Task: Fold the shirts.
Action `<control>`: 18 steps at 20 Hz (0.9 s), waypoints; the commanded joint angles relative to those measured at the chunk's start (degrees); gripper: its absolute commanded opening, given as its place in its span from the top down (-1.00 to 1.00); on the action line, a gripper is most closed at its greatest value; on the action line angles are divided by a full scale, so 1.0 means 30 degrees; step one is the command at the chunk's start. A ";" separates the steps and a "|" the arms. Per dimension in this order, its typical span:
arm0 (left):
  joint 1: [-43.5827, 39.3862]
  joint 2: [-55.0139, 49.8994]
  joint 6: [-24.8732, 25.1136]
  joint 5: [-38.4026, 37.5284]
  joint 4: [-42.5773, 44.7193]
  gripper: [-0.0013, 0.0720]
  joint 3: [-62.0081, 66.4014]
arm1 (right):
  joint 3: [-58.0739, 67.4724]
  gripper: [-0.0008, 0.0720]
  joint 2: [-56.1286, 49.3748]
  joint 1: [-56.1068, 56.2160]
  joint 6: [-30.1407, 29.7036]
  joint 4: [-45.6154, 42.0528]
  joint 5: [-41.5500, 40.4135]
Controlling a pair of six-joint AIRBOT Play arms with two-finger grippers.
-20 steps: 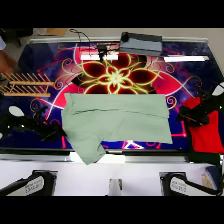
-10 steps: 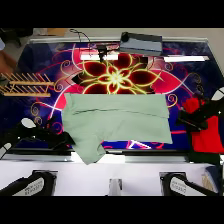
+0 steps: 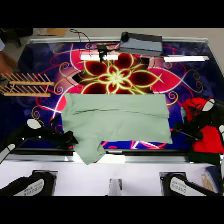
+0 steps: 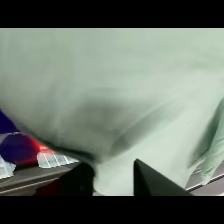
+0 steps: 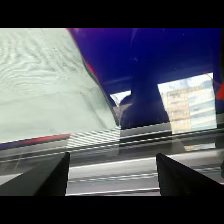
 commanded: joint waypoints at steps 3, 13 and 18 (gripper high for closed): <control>-0.0648 0.0000 0.0015 0.0117 0.0015 0.88 -0.0007 | -0.0641 -0.55 0.0000 -0.0007 0.0022 -0.0073 -0.1384; -0.0648 0.0022 0.0153 0.0109 0.0022 0.88 0.0000 | -0.0641 -0.54 -0.1741 -0.0007 -0.0656 0.1610 -0.2273; -0.0648 0.0022 0.0146 0.0102 0.0022 0.88 0.0000 | -0.0962 -0.50 -0.2543 -0.0007 -0.0750 0.2492 -0.2827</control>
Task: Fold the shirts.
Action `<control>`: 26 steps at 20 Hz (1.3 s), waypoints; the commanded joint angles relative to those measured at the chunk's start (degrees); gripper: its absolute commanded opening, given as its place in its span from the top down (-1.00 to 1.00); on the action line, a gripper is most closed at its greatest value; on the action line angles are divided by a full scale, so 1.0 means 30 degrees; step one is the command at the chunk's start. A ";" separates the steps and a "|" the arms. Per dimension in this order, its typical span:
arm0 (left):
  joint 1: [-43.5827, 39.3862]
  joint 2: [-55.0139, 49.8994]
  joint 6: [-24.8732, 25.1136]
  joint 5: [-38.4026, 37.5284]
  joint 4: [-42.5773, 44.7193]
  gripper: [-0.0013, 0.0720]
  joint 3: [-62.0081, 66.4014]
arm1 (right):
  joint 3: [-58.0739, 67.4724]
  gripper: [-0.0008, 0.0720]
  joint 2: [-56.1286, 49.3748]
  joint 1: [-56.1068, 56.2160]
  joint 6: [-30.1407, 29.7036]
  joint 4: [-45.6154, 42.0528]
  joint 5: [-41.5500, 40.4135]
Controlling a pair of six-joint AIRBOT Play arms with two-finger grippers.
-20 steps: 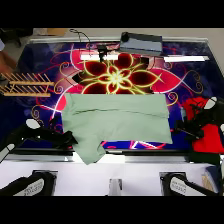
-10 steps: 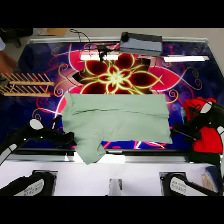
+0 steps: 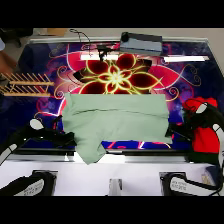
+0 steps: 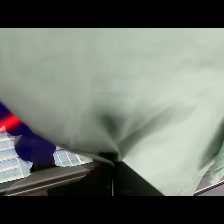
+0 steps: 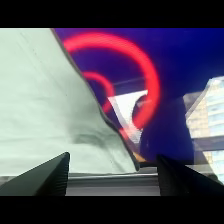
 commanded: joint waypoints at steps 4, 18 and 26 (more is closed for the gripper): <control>-0.0007 0.0015 0.0007 -0.0022 -0.0015 0.88 0.0029 | -0.1027 0.04 -0.0517 0.0007 -0.0503 0.2565 -0.1705; 0.1916 -0.3067 -0.0372 -0.0925 0.1938 0.89 1.2568 | 0.7643 0.91 0.0226 0.3934 0.2506 0.0525 -0.5880; 0.1843 -0.9843 -0.1377 -0.2229 0.1916 0.89 2.0094 | 1.1256 0.91 -0.4969 0.4029 0.3410 -0.0233 -0.4903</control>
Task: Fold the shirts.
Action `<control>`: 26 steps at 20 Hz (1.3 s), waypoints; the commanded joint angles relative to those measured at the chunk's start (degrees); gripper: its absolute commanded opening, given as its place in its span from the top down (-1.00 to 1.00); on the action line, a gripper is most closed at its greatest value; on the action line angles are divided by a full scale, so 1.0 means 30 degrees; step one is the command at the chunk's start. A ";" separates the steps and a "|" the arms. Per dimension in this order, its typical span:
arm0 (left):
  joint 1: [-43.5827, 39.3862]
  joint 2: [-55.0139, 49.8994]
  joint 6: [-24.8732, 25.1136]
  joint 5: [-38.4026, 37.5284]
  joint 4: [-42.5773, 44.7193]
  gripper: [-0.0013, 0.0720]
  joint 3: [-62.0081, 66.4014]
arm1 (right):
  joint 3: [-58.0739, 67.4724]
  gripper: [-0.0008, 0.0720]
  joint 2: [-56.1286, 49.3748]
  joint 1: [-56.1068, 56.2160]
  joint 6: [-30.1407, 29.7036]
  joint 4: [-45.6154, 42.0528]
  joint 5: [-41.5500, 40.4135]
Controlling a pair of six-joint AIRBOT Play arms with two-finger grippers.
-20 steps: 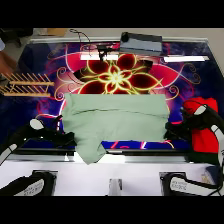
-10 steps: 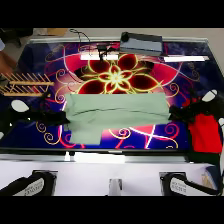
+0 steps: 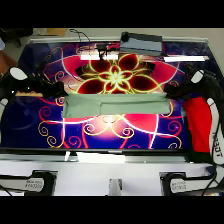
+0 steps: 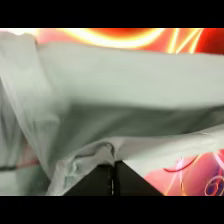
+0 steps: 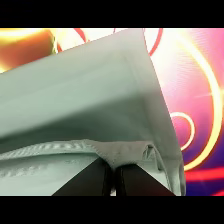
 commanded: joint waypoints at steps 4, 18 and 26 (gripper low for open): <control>-0.0189 -0.4371 -0.1909 -0.1348 0.0044 0.76 0.2528 | 0.0765 0.90 -0.2761 0.0109 0.0597 -0.0007 -0.0284; -0.1071 0.0255 -0.0794 -0.2499 -0.0073 -0.28 0.3563 | 0.2193 -0.86 -0.4393 -0.3366 -0.1858 0.4998 0.3213; -0.3628 0.3024 -0.0809 -0.2484 -0.0080 -0.28 0.3563 | 0.2193 0.23 -0.6462 -0.2324 -0.1406 0.6921 0.2754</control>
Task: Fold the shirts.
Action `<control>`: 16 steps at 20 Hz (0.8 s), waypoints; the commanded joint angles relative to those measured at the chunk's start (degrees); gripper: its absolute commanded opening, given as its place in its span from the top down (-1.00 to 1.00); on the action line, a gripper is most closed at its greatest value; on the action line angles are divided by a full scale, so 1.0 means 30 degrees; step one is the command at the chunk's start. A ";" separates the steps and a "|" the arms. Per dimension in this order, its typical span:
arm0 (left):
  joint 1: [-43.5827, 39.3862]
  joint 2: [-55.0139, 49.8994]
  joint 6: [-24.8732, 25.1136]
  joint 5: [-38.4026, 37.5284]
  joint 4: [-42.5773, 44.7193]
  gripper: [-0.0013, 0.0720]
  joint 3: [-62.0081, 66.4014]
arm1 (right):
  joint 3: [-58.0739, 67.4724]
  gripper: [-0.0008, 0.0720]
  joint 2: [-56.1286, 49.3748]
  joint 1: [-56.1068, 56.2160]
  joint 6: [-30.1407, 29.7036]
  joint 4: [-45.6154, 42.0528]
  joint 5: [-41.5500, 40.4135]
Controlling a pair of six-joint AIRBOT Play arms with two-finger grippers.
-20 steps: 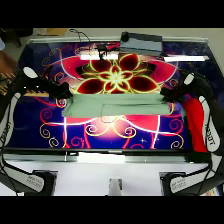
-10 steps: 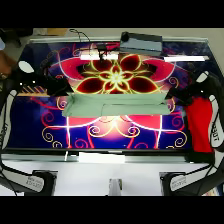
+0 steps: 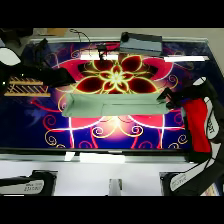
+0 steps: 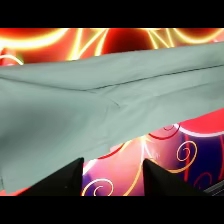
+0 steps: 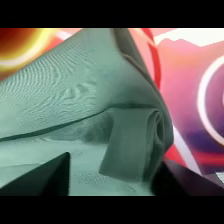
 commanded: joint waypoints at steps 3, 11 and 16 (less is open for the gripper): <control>-0.1836 0.0372 0.0015 0.0678 0.0015 0.31 -0.0044 | 0.0000 0.91 -0.0124 0.0488 -0.1268 0.1319 0.0131; -0.7278 -0.5479 -0.0066 0.7970 -0.4983 0.88 -0.1421 | -0.0015 0.91 0.5880 0.0539 -0.1464 0.1836 0.3177; -0.8910 -0.9063 0.0007 1.0214 -0.9770 0.88 -0.1413 | -0.0015 0.91 0.9617 0.1290 -0.0794 0.1807 0.6054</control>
